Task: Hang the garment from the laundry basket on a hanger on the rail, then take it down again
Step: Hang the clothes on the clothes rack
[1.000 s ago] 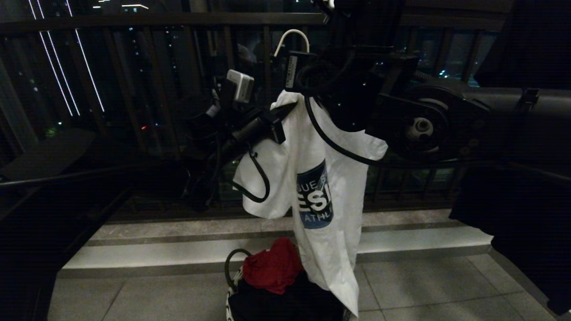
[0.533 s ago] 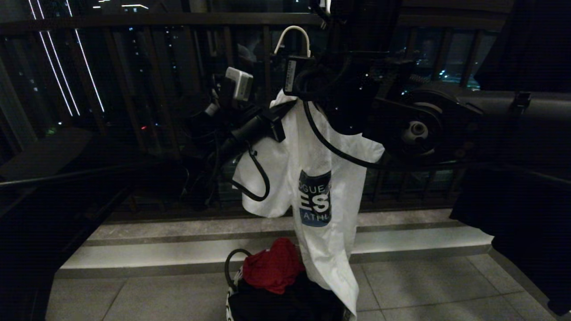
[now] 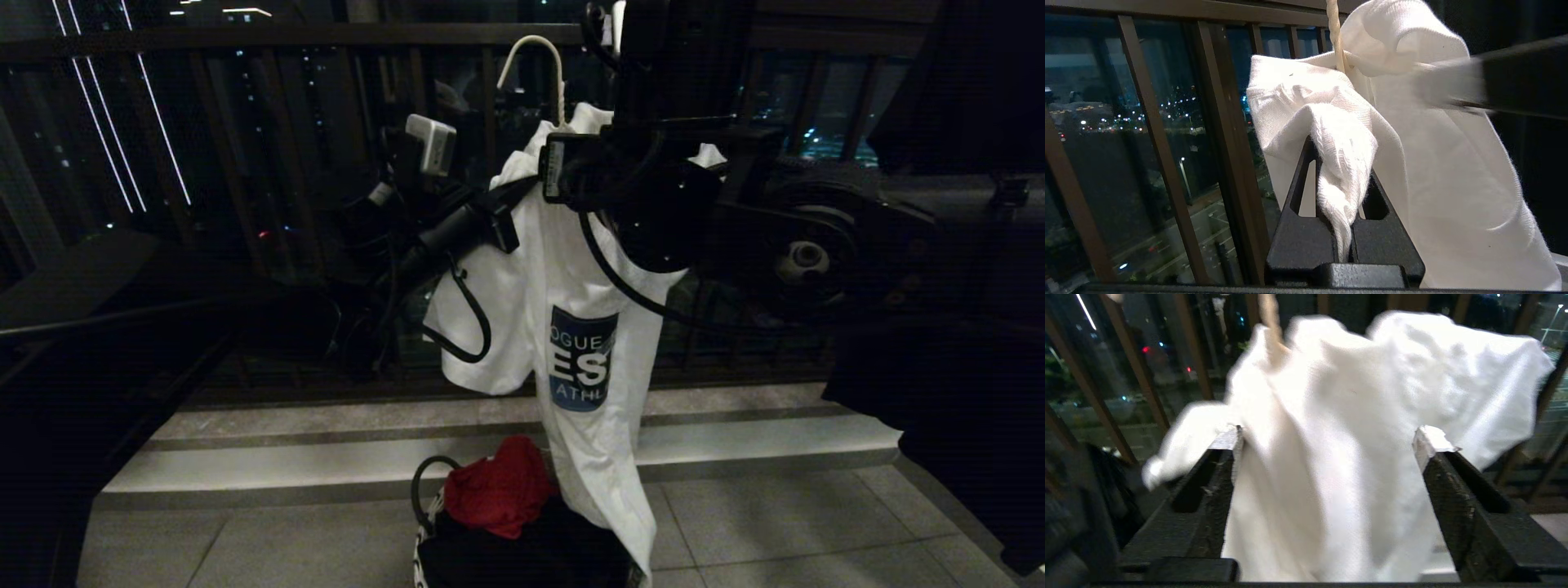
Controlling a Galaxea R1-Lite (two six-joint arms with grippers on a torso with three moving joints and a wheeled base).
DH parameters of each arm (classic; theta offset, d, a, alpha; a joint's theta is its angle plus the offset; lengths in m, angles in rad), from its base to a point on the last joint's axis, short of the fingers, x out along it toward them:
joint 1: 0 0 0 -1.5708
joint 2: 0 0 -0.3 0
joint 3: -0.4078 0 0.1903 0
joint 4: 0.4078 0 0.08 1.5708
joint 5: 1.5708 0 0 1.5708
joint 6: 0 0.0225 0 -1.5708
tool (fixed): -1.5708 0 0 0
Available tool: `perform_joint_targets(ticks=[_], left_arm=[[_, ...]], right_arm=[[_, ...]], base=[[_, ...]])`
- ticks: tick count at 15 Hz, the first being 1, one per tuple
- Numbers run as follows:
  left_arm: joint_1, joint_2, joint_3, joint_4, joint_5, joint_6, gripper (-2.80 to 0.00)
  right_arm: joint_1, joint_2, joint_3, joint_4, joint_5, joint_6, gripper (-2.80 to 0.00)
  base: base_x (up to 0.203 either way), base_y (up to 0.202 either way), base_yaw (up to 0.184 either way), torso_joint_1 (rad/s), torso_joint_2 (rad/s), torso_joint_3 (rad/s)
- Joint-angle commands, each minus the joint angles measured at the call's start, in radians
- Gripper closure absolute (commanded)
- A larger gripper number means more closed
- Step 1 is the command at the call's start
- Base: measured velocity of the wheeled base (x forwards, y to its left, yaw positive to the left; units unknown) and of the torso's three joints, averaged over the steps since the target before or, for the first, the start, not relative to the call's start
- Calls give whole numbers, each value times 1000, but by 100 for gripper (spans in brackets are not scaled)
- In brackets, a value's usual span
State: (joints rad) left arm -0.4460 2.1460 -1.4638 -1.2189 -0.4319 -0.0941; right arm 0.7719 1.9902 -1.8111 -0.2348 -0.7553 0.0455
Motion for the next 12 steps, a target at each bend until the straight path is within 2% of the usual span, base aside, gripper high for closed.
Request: perform_joint_targets(ticks=[1, 4, 8, 9, 12], left_arm=[[3, -9, 0, -8, -2, -6, 0], [6, -14, 0, -13, -2, -21, 0], [12, -32, 5, -20, -8, -118, 0], [12, -33, 9, -21, -11, -128, 0], [10, -40, 22, -21, -24, -203, 0]], right_arm=[[0, -70, 70, 0, -4, 0, -280], [1, -144, 155, 22, -6, 1, -280], [14, -305, 267, 87, -6, 1, -280], [14, -335, 282, 115, -6, 1, 0], [9, -367, 291, 149, -6, 0, 0]], base=[[0, 0, 0, 0, 0, 0], [0, 0, 0, 0, 0, 0], [0, 0, 0, 0, 0, 0], [0, 0, 0, 0, 0, 0], [0, 0, 0, 0, 0, 0]])
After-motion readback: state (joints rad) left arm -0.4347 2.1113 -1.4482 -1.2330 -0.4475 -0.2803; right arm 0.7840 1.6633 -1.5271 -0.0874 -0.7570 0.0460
